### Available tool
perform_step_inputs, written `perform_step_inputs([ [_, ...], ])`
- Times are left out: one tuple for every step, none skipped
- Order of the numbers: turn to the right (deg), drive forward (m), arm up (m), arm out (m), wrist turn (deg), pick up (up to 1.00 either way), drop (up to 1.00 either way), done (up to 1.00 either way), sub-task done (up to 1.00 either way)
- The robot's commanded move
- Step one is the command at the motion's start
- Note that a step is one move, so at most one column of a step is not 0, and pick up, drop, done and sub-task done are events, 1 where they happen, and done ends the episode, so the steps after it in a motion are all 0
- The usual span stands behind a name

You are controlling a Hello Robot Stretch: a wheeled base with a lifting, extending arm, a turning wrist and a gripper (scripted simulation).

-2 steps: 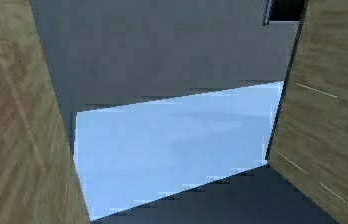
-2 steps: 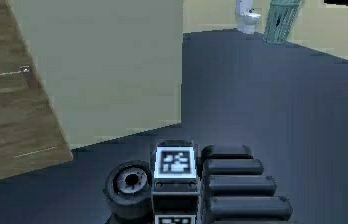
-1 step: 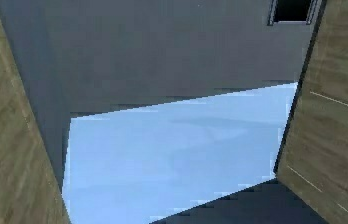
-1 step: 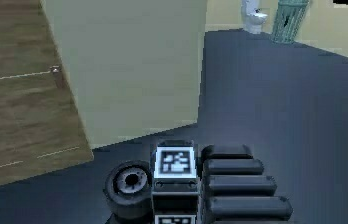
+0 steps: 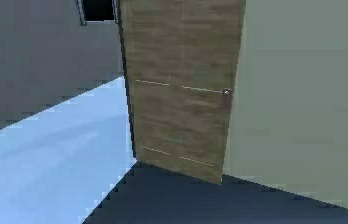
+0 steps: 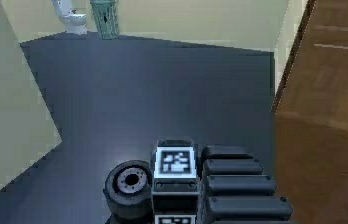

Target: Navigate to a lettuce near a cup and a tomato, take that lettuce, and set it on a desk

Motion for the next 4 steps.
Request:
perform_step_inputs([
  [45.0,0.00,0.00,0.00,0.0,0.00,0.00,0.00,0.00],
  [0.0,0.30,0.00,0.00,0.0,0.00,0.00,0.00,0.00],
  [-45.0,0.00,0.00,0.00,0.0,0.00,0.00,0.00,0.00],
  [-45.0,0.00,0.00,0.00,0.0,0.00,0.00,0.00,0.00],
])
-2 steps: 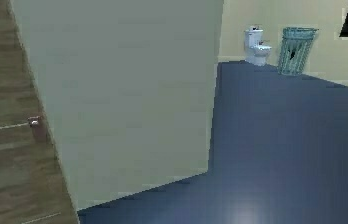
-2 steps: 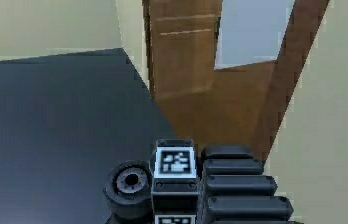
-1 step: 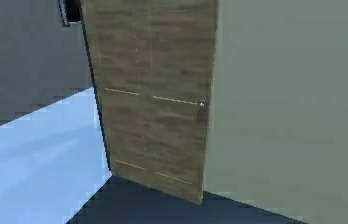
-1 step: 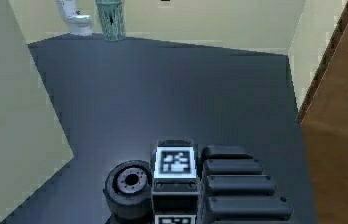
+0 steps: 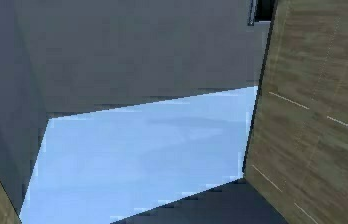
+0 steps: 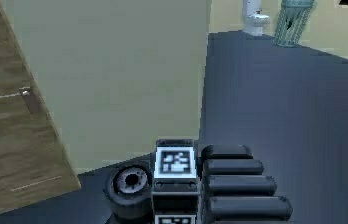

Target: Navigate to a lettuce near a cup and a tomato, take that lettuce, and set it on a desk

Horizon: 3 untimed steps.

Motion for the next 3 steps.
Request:
perform_step_inputs([
  [-15.0,0.00,0.00,0.00,0.0,0.00,0.00,0.00,0.00],
  [0.0,0.25,0.00,0.00,0.0,0.00,0.00,0.00,0.00],
  [12.0,0.00,0.00,0.00,0.0,0.00,0.00,0.00,0.00],
])
